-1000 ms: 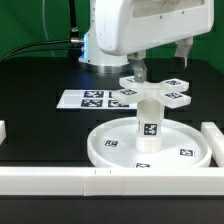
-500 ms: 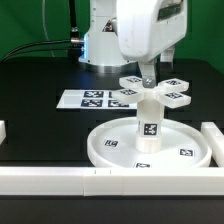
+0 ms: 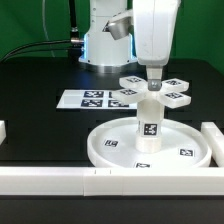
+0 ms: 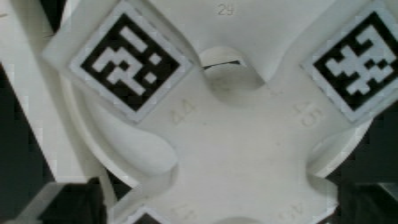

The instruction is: Assemble round table

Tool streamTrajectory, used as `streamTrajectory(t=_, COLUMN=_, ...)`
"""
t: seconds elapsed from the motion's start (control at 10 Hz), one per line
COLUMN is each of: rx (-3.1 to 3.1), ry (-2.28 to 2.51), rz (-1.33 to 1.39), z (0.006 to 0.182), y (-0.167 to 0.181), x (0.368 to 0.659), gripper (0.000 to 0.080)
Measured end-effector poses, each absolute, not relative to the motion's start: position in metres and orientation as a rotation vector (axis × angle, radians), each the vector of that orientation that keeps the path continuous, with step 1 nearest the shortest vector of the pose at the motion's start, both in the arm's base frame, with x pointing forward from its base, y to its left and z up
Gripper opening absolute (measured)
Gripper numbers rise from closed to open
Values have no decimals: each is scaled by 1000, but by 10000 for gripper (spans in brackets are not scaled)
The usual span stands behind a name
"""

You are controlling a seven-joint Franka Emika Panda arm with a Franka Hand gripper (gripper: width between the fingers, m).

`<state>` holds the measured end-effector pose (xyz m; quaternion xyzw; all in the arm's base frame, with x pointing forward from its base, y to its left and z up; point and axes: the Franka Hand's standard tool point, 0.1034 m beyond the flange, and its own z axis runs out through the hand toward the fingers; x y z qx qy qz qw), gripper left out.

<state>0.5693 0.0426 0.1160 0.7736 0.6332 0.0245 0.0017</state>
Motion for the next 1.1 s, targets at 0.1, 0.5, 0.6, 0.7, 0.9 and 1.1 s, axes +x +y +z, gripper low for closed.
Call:
streamTrajectory(t=0.1, rx=2433, ry=1983, rz=73, z=114, y=42, x=569, gripper=649)
streamTrajectory(t=0.5, rx=2450, ry=1972, rz=58, z=108, y=35, x=567, gripper=649)
streamTrajectory(t=0.6, rx=2453, ry=1969, rz=55, z=107, y=33, x=566, gripper=649)
streamTrajectory(t=0.7, rx=2455, ry=1968, rz=52, z=105, y=33, x=566, gripper=649)
streamTrajectory(t=0.9, rx=2467, ry=1961, rz=42, z=101, y=32, x=564, gripper=649)
streamTrajectory(t=1.1, rx=2475, ry=1954, rz=39, z=99, y=34, x=564, gripper=649)
